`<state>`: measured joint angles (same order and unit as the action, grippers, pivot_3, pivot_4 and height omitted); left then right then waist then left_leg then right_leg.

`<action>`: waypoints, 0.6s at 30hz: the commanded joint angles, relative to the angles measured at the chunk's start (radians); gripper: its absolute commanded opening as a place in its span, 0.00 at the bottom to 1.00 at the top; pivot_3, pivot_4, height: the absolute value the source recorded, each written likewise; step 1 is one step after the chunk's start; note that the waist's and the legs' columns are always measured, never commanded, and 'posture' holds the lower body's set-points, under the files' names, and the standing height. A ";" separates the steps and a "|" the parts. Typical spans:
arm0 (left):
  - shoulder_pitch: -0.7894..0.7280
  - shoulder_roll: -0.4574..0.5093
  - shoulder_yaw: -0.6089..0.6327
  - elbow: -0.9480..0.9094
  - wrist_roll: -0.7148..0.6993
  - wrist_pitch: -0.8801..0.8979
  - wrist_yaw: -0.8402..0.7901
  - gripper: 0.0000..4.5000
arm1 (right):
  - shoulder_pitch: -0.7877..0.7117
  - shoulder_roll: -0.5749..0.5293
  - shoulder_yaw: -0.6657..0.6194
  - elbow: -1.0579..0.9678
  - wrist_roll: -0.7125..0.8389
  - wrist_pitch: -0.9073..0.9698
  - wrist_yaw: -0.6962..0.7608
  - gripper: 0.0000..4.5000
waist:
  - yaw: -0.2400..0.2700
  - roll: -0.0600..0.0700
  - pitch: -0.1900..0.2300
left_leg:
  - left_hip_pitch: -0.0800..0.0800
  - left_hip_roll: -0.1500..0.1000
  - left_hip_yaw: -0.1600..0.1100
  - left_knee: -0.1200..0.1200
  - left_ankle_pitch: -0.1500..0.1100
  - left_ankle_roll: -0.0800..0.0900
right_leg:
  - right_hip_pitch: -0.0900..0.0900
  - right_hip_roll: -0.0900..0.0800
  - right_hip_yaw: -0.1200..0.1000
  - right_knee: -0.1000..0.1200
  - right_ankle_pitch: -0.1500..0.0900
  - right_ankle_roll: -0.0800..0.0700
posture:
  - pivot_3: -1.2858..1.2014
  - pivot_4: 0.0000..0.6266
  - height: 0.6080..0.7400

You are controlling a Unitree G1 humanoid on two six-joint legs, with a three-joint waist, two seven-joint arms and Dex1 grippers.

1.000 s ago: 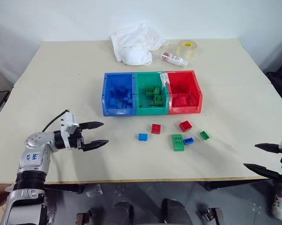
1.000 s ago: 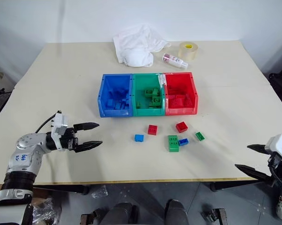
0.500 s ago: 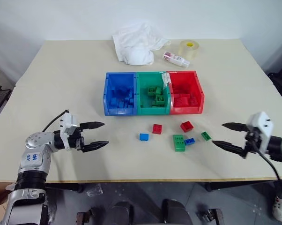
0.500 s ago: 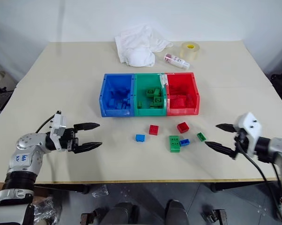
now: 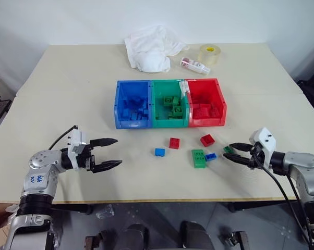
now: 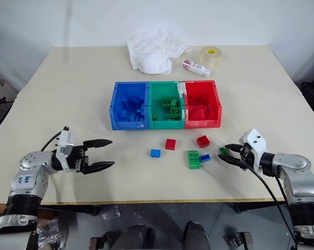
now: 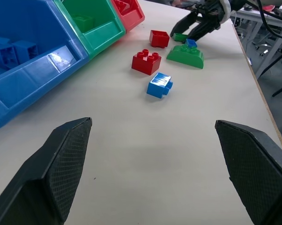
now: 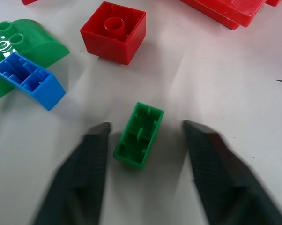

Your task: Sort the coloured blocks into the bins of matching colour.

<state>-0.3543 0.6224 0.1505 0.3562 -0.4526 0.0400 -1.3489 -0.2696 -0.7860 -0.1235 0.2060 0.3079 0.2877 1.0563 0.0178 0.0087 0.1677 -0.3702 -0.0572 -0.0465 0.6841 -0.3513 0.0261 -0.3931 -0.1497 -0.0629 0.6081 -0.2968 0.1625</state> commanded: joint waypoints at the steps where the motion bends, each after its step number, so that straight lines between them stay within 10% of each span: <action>1: 0.004 0.001 0.024 -0.038 -0.024 -0.013 0.003 1.00 | -0.013 -0.002 -0.017 -0.038 0.013 0.015 -0.014 0.26 | 0.000 0.000 0.000 | 0.000 0.000 0.000 0.000 0.000 0.000 | 0.000 0.000 0.000 0.000 0.000 0.000 | 0.52 0.24 1.00; 3: 0.002 0.000 0.025 -0.036 -0.024 -0.014 0.006 1.00 | -0.016 -0.003 -0.024 -0.073 0.017 0.012 -0.023 0.10 | 0.000 0.000 0.000 | 0.000 0.000 0.000 0.000 0.000 0.000 | 0.000 0.000 0.000 0.000 0.000 0.000 | 0.52 0.24 1.00; 18: -0.034 -0.038 0.015 -0.022 -0.014 -0.030 0.035 1.00 | -0.519 0.254 0.172 -0.014 -0.055 0.049 -0.175 0.10 | -0.031 0.000 0.000 | 0.000 0.000 0.000 -0.001 0.000 0.000 | -0.002 0.000 0.000 0.002 0.000 0.000 | 0.52 0.24 1.00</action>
<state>-0.3772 0.5853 0.1566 0.3497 -0.4550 0.0276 -1.3182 -0.7464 -0.5631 0.0327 0.1599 0.2712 0.3820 0.9015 -0.0128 0.0090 0.1680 -0.3702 -0.0573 -0.0468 0.6830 -0.3515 0.0257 -0.3954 -0.1495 -0.0628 0.6106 -0.2969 0.1624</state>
